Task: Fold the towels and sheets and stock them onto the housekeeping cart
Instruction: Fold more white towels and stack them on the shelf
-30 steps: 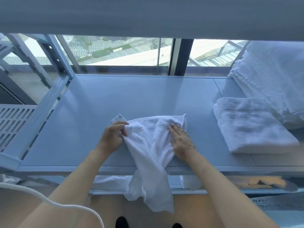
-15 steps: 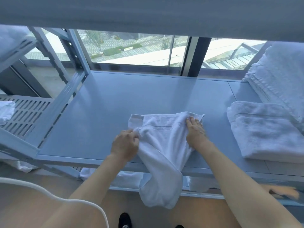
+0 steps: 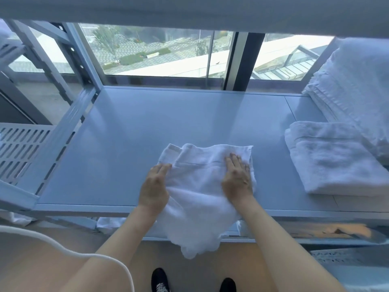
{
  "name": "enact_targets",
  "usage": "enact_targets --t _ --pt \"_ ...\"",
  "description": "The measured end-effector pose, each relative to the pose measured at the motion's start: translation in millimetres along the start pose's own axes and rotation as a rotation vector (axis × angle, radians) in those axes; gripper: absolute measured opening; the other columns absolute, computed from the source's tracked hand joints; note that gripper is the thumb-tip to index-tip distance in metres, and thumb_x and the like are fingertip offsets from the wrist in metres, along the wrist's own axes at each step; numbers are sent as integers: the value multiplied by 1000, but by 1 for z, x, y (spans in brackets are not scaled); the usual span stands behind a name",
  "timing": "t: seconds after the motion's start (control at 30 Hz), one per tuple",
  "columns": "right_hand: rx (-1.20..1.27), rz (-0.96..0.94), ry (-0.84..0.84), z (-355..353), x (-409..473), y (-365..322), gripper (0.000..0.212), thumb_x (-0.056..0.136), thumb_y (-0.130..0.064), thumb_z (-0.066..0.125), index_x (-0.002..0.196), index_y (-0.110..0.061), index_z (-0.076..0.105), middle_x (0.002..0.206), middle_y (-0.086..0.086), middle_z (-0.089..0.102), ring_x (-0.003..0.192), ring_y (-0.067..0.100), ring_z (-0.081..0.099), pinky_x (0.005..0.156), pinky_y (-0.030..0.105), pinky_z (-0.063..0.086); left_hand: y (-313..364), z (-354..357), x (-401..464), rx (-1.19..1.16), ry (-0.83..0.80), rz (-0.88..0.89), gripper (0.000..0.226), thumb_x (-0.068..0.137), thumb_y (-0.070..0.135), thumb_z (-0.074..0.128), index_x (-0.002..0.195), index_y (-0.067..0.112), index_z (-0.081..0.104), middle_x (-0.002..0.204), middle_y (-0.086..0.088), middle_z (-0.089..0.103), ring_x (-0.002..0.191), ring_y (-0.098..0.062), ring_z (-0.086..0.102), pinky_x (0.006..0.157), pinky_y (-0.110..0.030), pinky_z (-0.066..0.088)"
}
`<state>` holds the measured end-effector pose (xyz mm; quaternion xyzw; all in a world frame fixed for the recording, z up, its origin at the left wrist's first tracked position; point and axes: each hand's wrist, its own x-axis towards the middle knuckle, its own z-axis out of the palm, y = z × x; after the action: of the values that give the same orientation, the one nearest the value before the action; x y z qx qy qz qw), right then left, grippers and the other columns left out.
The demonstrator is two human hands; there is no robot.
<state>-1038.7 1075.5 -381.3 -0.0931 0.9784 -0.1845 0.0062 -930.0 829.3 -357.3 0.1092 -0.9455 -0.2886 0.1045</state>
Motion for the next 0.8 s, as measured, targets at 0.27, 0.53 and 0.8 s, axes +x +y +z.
enact_targets --t 0.27,0.53,0.8 --pt "-96 -87 19 -9 -12 43 66 94 -11 39 159 -19 35 168 -3 26 157 19 18 126 45 15 -52 -40 -24 -82 134 -19 78 69 -25 52 136 12 65 129 -6 65 116 -30 64 95 -34 54" --pt "-112 53 42 -2 -4 16 76 84 -21 26 159 -16 35 168 0 26 157 19 19 126 47 15 23 -1 -42 35 -193 313 63 92 13 50 154 11 39 161 -16 34 149 -32 31 123 -40 26" --pt "-80 -7 20 -13 -18 16 71 87 -19 30 158 -19 38 167 -5 28 156 14 20 126 46 16 -35 0 -18 372 -169 12 70 95 12 42 161 27 28 172 -3 13 158 -32 13 121 -57 19"
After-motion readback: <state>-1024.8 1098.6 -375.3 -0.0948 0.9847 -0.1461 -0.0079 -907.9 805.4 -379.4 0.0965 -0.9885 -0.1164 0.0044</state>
